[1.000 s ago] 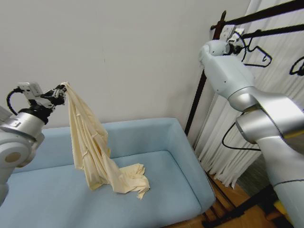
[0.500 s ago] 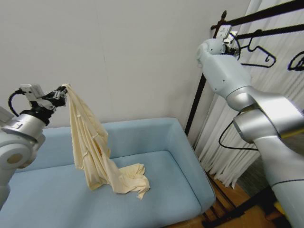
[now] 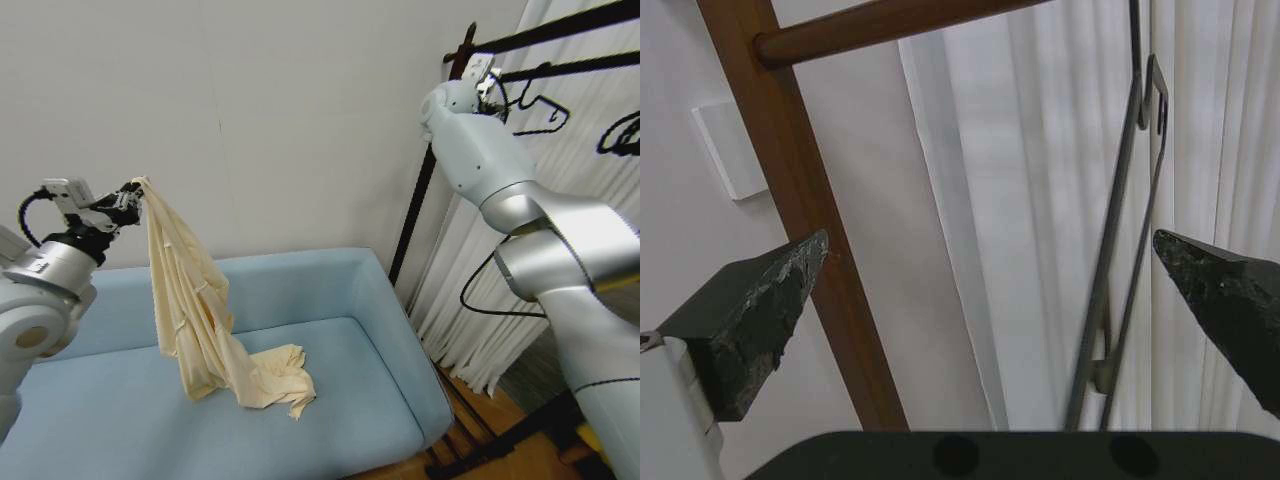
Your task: Pick up the clothes from the sofa and hang them on the clothes hanger.
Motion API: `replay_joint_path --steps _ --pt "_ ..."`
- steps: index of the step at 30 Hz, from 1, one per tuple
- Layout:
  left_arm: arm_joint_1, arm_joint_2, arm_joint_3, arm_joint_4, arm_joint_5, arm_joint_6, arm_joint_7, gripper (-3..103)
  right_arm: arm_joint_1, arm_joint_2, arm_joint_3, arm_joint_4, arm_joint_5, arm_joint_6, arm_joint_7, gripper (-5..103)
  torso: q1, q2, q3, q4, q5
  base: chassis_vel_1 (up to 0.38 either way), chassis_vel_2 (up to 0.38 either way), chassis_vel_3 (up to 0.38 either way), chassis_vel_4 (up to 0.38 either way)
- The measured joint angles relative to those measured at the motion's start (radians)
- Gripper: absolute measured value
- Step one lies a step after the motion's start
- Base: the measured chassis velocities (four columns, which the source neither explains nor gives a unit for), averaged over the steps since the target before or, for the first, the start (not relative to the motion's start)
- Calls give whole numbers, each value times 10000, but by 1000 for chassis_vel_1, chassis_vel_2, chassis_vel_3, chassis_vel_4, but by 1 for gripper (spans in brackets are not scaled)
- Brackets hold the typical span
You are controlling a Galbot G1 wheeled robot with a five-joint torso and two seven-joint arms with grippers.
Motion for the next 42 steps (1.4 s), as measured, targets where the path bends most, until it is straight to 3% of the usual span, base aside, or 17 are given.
replay_joint_path --steps 11,16,22,25,31,33,37,42 --pt "-27 -70 39 27 71 0 -1 1 -135 -109 18 -72 -93 -119 110 96 0 -1 0 -2 2 0 0 0 0" --pt "-61 -71 61 87 87 0 0 1 -151 -144 25 -109 -104 -119 76 82 0 0 0 -2 2 0 0 0 0" --pt "-71 -71 80 136 99 -2 26 1 -236 -219 60 -110 -103 -110 62 54 0 0 0 -1 2 0 0 0 0" --pt "-81 -65 81 171 100 -4 47 1 -246 -246 60 -105 -102 -108 75 49 0 -1 0 -2 2 0 0 0 0" --pt "-98 -67 87 190 100 -16 72 1 -288 -266 46 -52 -74 -105 187 22 0 0 0 -1 2 0 0 0 0" --pt "-90 -73 87 188 100 -18 77 1 -303 -267 46 -41 -70 -104 202 22 0 0 0 -1 2 0 0 0 0" --pt "-48 -88 82 192 111 -27 113 1 -405 -282 50 10 -68 -91 255 3 0 -1 0 -2 2 0 0 0 0" --pt "-104 -78 107 239 128 -29 140 1 -486 -313 67 47 -86 -74 275 2 0 0 0 -2 2 0 0 0 0"
